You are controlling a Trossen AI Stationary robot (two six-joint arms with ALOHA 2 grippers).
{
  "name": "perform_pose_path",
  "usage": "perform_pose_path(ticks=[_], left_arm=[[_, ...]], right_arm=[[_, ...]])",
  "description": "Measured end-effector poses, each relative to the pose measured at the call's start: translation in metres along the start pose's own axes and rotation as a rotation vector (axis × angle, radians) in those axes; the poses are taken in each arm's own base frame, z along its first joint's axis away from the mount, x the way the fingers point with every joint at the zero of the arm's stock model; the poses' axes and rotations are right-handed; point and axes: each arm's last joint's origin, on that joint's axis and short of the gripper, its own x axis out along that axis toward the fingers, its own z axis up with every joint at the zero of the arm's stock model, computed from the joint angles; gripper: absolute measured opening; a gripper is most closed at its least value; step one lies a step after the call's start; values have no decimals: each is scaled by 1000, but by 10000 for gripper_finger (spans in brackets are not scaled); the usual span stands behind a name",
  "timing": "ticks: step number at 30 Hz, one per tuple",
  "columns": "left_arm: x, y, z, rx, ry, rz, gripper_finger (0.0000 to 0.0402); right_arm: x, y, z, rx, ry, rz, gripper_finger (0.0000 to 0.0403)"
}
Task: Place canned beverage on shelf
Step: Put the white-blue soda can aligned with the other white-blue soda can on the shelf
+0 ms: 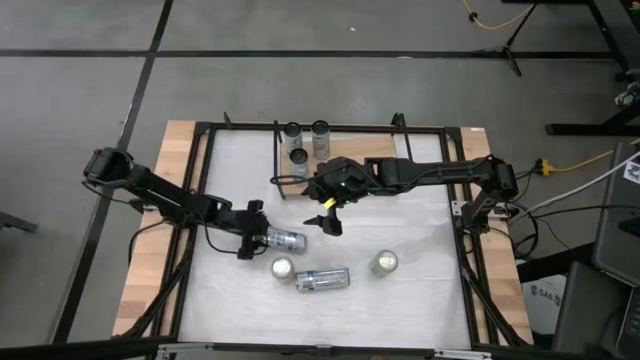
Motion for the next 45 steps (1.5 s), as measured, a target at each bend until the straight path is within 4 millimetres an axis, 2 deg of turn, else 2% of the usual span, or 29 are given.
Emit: perform_pose_path(ticks=[4,8,12,22,26,34,45], left_arm=[[-15,0,15,-26,110,-15,243],[-35,-1,36,-32,250,-36,243],[-58,-1,60,-44,316,-31,243],[-95,0,112,-85,184,-27,243],[-106,2,126,-91,123,10,243],[-121,9,144,-118,44,39,243],[-124,11,148,-121,29,43,243]], right_arm=[[0,0,0,1,3,0,374],[0,0,0,0,2,0,374],[1,-1,0,0,2,-17,374],[27,-4,-8,3,26,-11,374],[34,-2,-10,5,25,78,374],[41,-3,-13,8,43,95,374],[53,-5,-25,23,125,75,374]])
